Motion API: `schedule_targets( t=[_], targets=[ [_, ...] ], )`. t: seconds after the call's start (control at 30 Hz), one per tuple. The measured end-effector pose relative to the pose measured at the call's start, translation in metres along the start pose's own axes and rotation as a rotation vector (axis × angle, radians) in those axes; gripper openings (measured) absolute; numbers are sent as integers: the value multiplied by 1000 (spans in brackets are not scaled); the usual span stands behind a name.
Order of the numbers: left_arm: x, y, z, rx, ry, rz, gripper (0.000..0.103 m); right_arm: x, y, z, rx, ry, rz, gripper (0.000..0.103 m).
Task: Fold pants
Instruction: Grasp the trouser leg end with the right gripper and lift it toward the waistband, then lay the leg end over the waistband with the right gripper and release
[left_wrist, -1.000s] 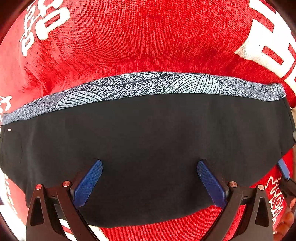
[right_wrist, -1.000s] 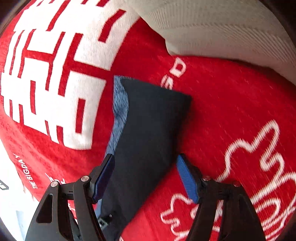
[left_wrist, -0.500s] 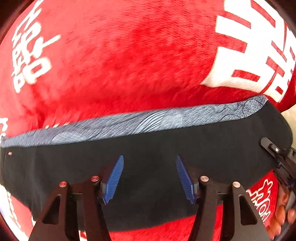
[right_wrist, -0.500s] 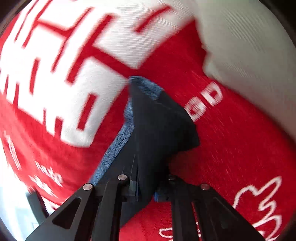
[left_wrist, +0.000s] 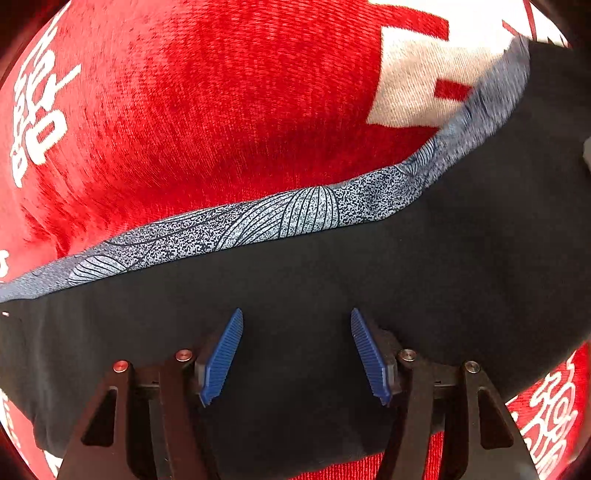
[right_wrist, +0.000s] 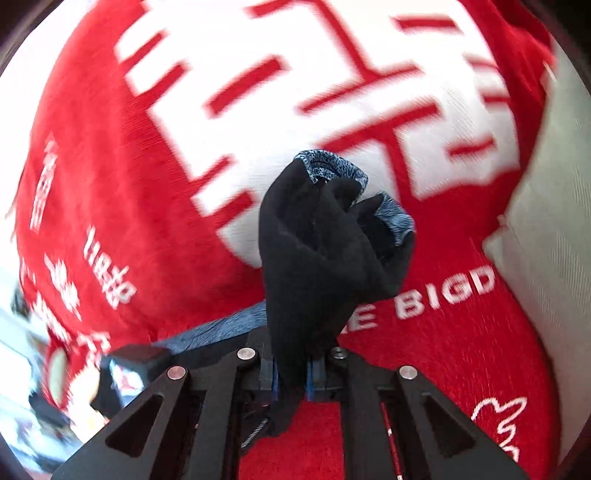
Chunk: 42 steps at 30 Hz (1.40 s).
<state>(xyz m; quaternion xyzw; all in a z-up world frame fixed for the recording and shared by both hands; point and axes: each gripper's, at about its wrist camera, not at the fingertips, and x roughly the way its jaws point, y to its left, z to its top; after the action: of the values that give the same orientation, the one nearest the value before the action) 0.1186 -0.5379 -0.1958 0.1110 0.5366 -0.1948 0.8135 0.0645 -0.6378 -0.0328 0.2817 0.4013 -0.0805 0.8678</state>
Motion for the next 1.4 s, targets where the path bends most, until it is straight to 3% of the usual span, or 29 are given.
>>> schedule_targets(
  t=[0.1,0.17,0.27,0.4,0.57,0.67,0.77,0.8,0.87,0.9,0.97,1.07,1.2,1.4],
  targets=[
    [-10,47,6,-47,55,-94,62,-6,38,-2,-116,-7,-26,10],
    [-28,76,8,-93,43,-140,61,-12,67,-6,-197,-13,-50,10],
    [-63,139,7,-119,3,-151,62,-18,112,-18,-310,-13,-77,10],
    [-93,225,-6,-120,-3,-96,62,-6,185,-49,-476,11,-103,10],
    [-97,328,-31,-184,37,46,62,57,275,-114,-668,104,-154,10],
    [-88,389,-54,-252,88,129,62,119,301,-169,-744,214,-228,15],
    [-88,427,-70,-280,119,148,62,154,307,-215,-850,289,-350,26],
    [-87,431,-72,-280,123,142,63,151,308,-222,-881,270,-366,35],
    [-94,437,-79,-279,127,106,78,134,309,-230,-892,266,-320,54],
    [-90,436,-76,-280,123,81,79,124,307,-230,-881,265,-299,61],
    [-98,422,-85,-274,118,-10,79,100,296,-224,-826,275,-274,64],
    [-114,387,-71,-255,111,-174,79,72,273,-204,-685,290,-297,65],
    [-116,339,-40,-199,120,-339,79,51,238,-185,-469,322,-297,65],
    [-89,307,-21,-153,167,-379,79,44,214,-185,-360,351,-287,65]
  ],
)
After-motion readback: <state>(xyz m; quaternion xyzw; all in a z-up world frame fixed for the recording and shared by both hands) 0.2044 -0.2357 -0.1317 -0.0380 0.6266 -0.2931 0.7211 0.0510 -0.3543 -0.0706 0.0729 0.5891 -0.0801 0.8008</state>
